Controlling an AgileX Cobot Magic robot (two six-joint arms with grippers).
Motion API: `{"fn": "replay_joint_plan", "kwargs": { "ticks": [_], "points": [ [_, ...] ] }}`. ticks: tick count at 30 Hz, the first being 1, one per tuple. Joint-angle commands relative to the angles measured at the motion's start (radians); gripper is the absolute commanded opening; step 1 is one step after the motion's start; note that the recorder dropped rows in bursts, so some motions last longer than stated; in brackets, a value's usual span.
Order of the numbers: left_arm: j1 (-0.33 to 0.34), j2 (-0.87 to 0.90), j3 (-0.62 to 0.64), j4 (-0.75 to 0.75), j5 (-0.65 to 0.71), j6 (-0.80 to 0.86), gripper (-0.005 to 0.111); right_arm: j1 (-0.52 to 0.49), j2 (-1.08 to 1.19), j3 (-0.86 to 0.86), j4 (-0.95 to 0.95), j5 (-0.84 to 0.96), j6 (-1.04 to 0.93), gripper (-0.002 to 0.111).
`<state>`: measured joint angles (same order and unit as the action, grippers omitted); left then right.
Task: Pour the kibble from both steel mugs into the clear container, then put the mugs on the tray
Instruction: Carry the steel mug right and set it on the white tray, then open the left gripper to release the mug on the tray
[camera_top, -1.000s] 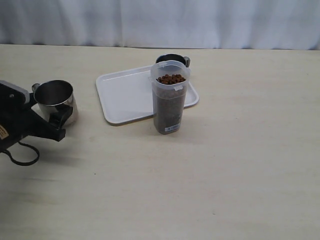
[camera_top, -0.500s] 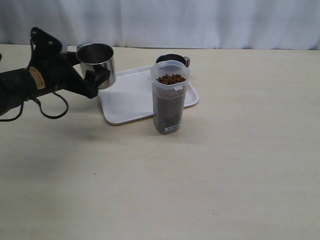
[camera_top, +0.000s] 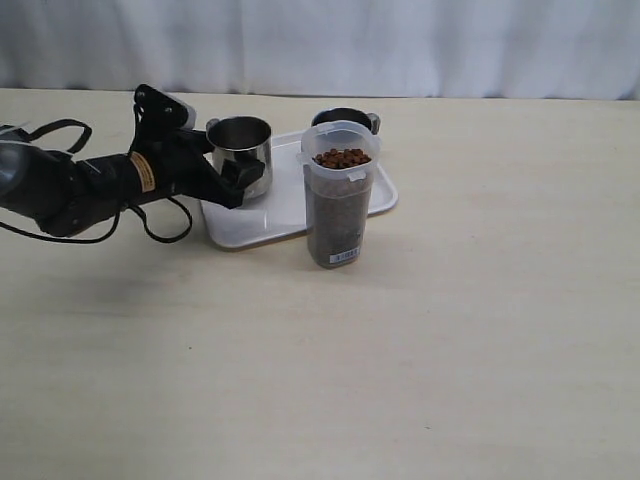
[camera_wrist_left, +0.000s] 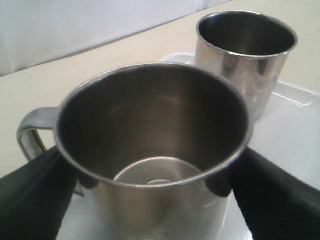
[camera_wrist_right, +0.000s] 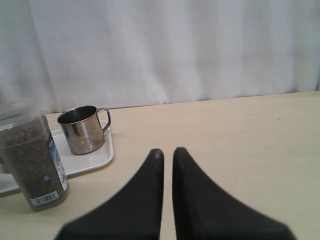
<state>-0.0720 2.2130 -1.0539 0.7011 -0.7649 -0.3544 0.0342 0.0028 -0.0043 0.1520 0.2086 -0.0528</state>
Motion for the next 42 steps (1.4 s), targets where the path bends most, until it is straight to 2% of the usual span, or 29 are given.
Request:
{"fn": "replay_joint_plan", "kwargs": {
  "ticks": [1, 5, 8, 10, 13, 15, 17, 20, 24, 31, 42],
  "points": [
    [-0.011, 0.056, -0.043, -0.005, -0.048, -0.009, 0.000, 0.003, -0.003, 0.004, 0.002, 0.000, 0.001, 0.005],
    [-0.029, 0.099, -0.076, -0.005, -0.041, -0.002, 0.004, 0.003, -0.003, 0.004, 0.002, 0.000, 0.001, 0.005],
    [-0.034, 0.102, -0.078, -0.015, -0.041, 0.021, 0.018, 0.003, -0.003, 0.004, 0.002, 0.000, 0.001, 0.005],
    [-0.034, 0.102, -0.078, -0.015, -0.039, 0.021, 0.035, 0.003, -0.003, 0.004, 0.002, 0.000, 0.001, 0.005],
    [-0.034, 0.102, -0.078, 0.018, -0.031, 0.021, 0.069, 0.003, -0.003, 0.004, 0.002, 0.000, 0.001, 0.005],
    [-0.034, 0.102, -0.078, 0.021, -0.016, 0.021, 0.087, 0.003, -0.003, 0.004, 0.002, 0.000, 0.001, 0.005],
    [-0.034, 0.102, -0.078, 0.021, 0.004, 0.021, 0.099, 0.003, -0.003, 0.004, 0.002, 0.000, 0.001, 0.005],
    [-0.032, 0.079, -0.078, 0.021, 0.057, 0.021, 0.100, 0.003, -0.003, 0.004, 0.002, 0.000, 0.001, 0.005],
    [-0.032, 0.023, -0.070, 0.021, 0.272, 0.006, 0.100, 0.003, -0.003, 0.004, 0.002, 0.000, 0.001, 0.005],
    [-0.021, -0.067, 0.025, 0.019, 0.277, 0.012, 0.100, 0.003, -0.003, 0.004, 0.002, 0.000, 0.001, 0.005],
    [0.161, -0.404, 0.316, 0.019, 0.198, -0.016, 0.100, 0.003, -0.003, 0.004, 0.002, 0.000, 0.001, 0.005]
  ]
}}
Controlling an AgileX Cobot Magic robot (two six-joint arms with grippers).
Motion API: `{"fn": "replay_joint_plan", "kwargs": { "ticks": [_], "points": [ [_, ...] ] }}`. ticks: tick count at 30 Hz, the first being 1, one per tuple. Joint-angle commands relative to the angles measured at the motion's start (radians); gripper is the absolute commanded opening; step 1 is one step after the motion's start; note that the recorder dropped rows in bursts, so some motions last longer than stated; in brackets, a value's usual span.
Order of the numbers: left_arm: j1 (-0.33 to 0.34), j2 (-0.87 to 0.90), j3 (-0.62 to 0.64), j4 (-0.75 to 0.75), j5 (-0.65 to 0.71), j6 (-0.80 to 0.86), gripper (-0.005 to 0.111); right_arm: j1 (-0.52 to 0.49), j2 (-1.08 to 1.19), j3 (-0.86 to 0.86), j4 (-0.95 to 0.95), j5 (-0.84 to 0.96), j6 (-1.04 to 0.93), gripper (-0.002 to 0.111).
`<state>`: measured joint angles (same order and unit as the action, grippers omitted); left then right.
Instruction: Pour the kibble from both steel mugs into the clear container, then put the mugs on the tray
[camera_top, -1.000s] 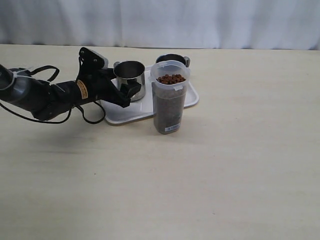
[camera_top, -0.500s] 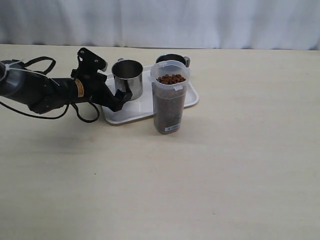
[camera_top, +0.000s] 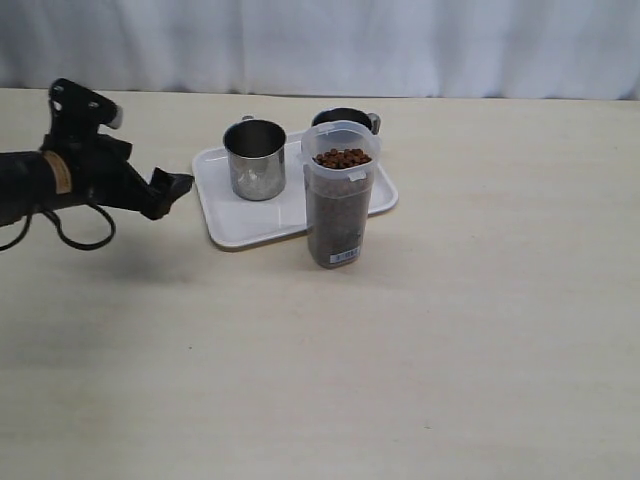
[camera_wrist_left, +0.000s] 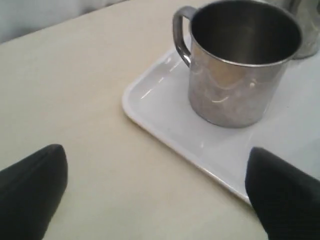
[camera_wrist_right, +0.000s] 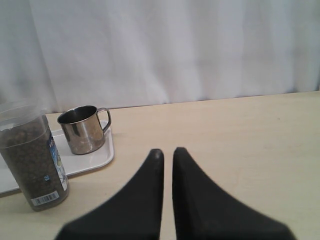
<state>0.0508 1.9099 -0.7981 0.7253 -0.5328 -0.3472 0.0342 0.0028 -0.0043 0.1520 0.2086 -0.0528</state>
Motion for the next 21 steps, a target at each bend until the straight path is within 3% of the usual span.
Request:
{"fn": "replay_joint_plan", "kwargs": {
  "ticks": [1, 9, 14, 17, 21],
  "points": [
    [0.045, -0.122, 0.070, -0.005, -0.032, -0.024, 0.100, 0.003, -0.003, 0.004, 0.002, 0.000, 0.001, 0.005],
    [0.053, -0.258, 0.124, 0.054, 0.004, -0.254, 0.100, 0.003, -0.003, 0.004, 0.002, 0.000, 0.001, 0.005],
    [0.053, -0.295, 0.126, 0.048, 0.186, -0.428, 0.098, 0.003, -0.003, 0.004, 0.002, 0.000, 0.001, 0.005],
    [0.053, -0.319, 0.126, 0.048, 0.265, -0.496, 0.077, 0.003, -0.003, 0.004, 0.002, 0.000, 0.001, 0.005],
    [0.053, -0.376, 0.163, 0.072, 0.323, -0.495, 0.030, 0.003, -0.003, 0.004, 0.002, 0.000, 0.001, 0.005]
  ]
}}
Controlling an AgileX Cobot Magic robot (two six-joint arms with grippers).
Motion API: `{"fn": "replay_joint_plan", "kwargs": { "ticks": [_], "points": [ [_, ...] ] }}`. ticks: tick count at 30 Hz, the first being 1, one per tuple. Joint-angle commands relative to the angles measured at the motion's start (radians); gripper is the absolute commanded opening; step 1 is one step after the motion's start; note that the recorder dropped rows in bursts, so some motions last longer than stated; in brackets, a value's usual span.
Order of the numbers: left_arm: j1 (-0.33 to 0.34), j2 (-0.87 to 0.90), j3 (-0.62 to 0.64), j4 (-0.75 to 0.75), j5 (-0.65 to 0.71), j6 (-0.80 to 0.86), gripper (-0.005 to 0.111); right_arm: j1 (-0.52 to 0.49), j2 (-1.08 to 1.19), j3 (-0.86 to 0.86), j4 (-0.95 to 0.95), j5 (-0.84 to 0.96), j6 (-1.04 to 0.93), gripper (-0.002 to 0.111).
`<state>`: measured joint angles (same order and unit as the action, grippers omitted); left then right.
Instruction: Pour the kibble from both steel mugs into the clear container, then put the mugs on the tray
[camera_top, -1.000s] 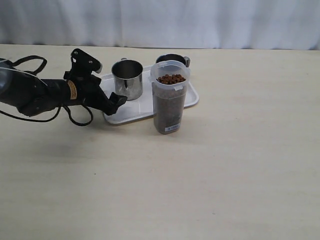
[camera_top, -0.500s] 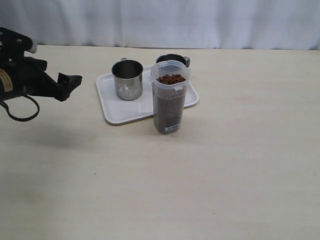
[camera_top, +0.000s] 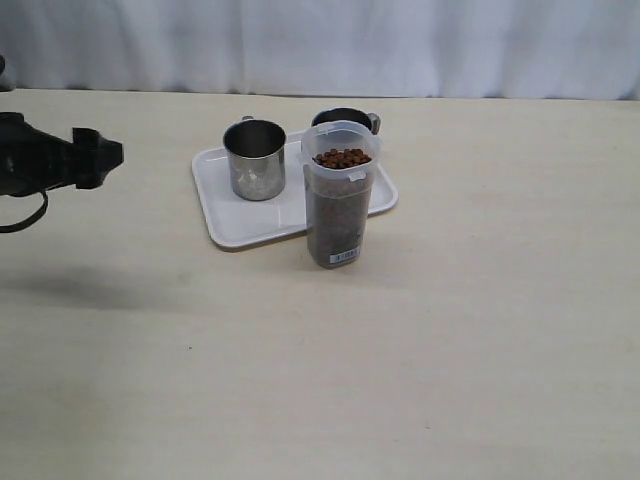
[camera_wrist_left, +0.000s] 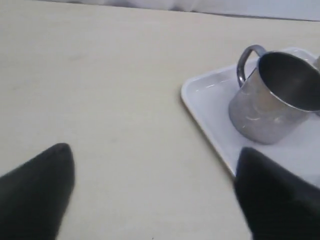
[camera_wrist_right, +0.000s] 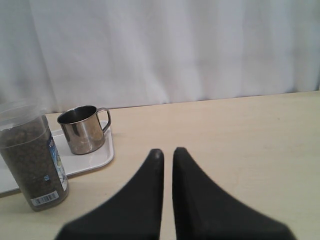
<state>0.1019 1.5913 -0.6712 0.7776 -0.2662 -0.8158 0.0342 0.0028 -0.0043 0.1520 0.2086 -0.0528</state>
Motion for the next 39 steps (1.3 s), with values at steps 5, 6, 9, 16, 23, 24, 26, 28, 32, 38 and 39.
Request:
{"fn": "replay_joint_plan", "kwargs": {
  "ticks": [5, 6, 9, 16, 23, 24, 26, 28, 32, 38, 39],
  "points": [
    [0.001, -0.147, 0.134, 0.075, -0.021, -0.019, 0.000, 0.003, -0.003, 0.004, 0.002, 0.000, 0.001, 0.005],
    [0.001, -0.167, 0.157, 0.075, -0.048, -0.019, 0.000, 0.003, -0.003, 0.004, 0.002, 0.000, 0.001, 0.005],
    [0.001, -0.222, 0.227, 0.049, -0.135, -0.012, 0.000, 0.003, -0.003, 0.004, 0.002, 0.000, 0.001, 0.005],
    [0.001, -0.303, 0.433, -0.245, -0.316, 0.239, 0.000, 0.003, -0.003, 0.004, 0.002, 0.000, 0.001, 0.005],
    [0.001, -0.384, 0.618, -0.485, -0.468, 0.450, 0.000, 0.003, -0.003, 0.004, 0.002, 0.000, 0.001, 0.005],
    [0.001, -0.410, 0.631, -0.485, -0.468, 0.452, 0.000, 0.003, -0.003, 0.004, 0.002, 0.000, 0.001, 0.005],
    [0.001, -0.493, 0.642, -0.474, -0.430, 0.449, 0.000, 0.003, -0.003, 0.004, 0.002, 0.000, 0.001, 0.005],
    [0.001, -0.633, 0.641, -0.474, -0.328, 0.431, 0.000, 0.003, -0.003, 0.004, 0.002, 0.000, 0.001, 0.005],
    [0.001, -0.921, 0.641, -0.476, -0.107, 0.417, 0.000, 0.003, -0.003, 0.004, 0.002, 0.000, 0.001, 0.005],
    [0.001, -1.219, 0.671, -0.476, 0.061, 0.417, 0.000, 0.003, -0.003, 0.004, 0.002, 0.000, 0.001, 0.005],
    [0.001, -1.258, 0.671, -0.481, 0.061, 0.417, 0.000, 0.003, -0.003, 0.004, 0.002, 0.000, 0.001, 0.005]
  ]
}}
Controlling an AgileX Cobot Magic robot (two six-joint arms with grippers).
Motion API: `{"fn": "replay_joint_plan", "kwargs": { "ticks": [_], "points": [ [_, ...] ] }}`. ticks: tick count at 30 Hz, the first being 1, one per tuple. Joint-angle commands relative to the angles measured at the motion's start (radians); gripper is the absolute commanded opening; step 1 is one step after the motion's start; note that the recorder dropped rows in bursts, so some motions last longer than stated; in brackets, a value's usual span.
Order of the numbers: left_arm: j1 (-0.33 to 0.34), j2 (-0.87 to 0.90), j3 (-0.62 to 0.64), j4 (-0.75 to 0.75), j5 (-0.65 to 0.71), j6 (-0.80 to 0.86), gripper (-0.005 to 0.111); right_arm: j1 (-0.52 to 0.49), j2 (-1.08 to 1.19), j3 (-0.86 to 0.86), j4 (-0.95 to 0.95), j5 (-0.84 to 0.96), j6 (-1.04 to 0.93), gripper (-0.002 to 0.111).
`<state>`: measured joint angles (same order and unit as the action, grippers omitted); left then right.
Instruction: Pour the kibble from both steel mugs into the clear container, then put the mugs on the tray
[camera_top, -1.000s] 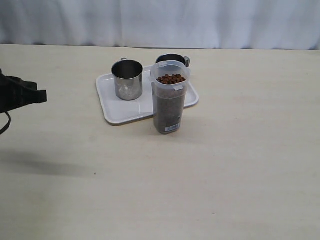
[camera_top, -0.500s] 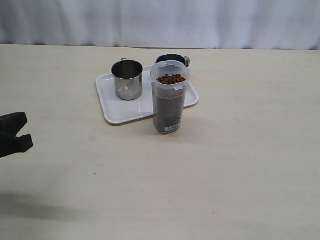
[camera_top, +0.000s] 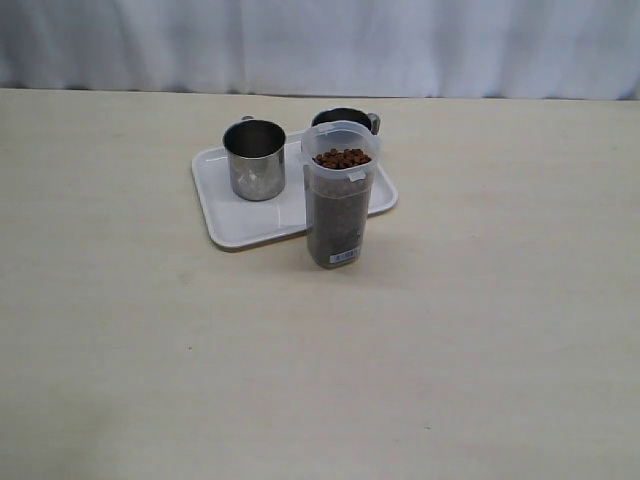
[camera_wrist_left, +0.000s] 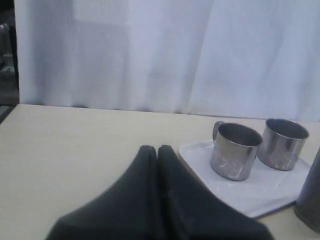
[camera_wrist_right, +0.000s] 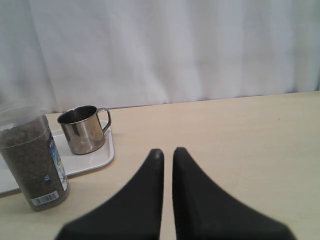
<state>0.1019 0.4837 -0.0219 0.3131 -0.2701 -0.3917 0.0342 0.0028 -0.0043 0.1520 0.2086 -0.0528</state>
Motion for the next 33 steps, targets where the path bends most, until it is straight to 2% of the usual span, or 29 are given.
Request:
{"fn": "replay_joint_plan", "kwargs": {
  "ticks": [1, 3, 8, 12, 15, 30, 32, 33],
  "points": [
    [0.001, -0.187, 0.022, -0.021, 0.098, -0.010, 0.000, 0.003, -0.003, 0.004, 0.002, 0.000, 0.001, 0.005],
    [0.001, -0.255, 0.022, -0.021, 0.167, -0.026, 0.000, 0.003, -0.003, 0.004, 0.002, 0.000, 0.001, 0.005],
    [0.001, -0.381, 0.022, -0.021, 0.190, -0.028, 0.000, 0.003, -0.003, 0.004, 0.002, 0.000, 0.001, 0.005],
    [0.020, -0.484, 0.022, -0.021, 0.321, -0.048, 0.000, 0.003, -0.003, 0.004, 0.002, 0.000, 0.001, 0.005],
    [0.025, -0.484, 0.022, -0.017, 0.392, -0.050, 0.000, 0.003, -0.003, 0.004, 0.002, 0.000, 0.001, 0.005],
    [0.025, -0.484, 0.022, -0.001, 0.387, -0.048, 0.000, 0.003, -0.003, 0.004, 0.002, 0.000, 0.001, 0.005],
    [0.025, -0.484, 0.022, -0.030, 0.404, -0.026, 0.000, 0.003, -0.003, 0.004, 0.002, 0.000, 0.001, 0.005],
    [0.027, -0.484, 0.022, -0.084, 0.413, 0.040, 0.000, 0.003, -0.003, 0.004, 0.002, 0.000, 0.001, 0.005]
  ]
}}
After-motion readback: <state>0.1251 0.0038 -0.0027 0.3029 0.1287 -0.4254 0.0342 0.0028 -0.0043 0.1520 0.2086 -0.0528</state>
